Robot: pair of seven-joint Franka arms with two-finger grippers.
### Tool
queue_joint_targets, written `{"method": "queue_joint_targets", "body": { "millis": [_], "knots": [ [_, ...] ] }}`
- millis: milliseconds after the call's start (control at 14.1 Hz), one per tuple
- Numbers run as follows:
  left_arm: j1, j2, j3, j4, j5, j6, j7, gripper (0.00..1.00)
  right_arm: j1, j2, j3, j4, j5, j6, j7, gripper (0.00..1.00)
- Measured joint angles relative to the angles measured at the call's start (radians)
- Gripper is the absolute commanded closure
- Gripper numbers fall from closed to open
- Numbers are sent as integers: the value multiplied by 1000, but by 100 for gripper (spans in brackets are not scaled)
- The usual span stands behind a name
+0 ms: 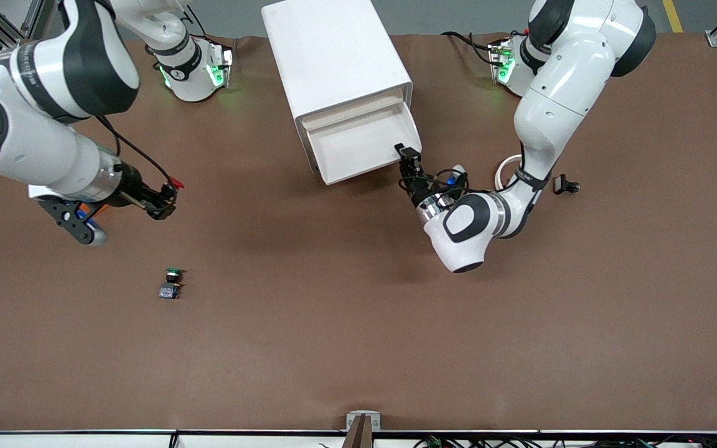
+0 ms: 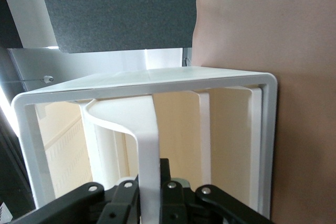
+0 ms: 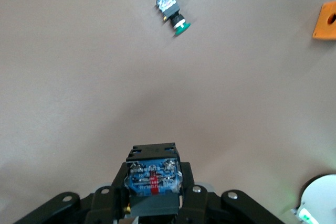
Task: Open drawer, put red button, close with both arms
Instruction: 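Carry the red button over the open drawer with the right gripper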
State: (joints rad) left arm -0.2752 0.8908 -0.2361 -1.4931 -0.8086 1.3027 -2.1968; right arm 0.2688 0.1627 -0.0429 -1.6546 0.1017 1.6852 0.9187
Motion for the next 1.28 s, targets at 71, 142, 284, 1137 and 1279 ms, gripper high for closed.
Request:
{"method": "queue_joint_targets", "body": {
  "millis": [71, 142, 284, 1137, 1279],
  "knots": [
    [10, 1, 1, 6, 0, 0, 0, 100, 17, 0, 0, -3, 0, 12, 31, 100],
    [18, 2, 1, 8, 0, 0, 0, 100, 32, 1, 0, -7, 0, 26, 60, 100],
    [32, 3, 1, 16, 0, 1, 0, 100, 60, 4, 0, -10, 0, 48, 107, 100],
    [100, 23, 5, 63, -4, 1, 0, 100, 395, 91, 1, -15, -6, 183, 612, 100],
    [101, 26, 5, 67, -6, -1, 4, 74, 447, 123, 1, -15, -7, 235, 695, 100]
  ]
}}
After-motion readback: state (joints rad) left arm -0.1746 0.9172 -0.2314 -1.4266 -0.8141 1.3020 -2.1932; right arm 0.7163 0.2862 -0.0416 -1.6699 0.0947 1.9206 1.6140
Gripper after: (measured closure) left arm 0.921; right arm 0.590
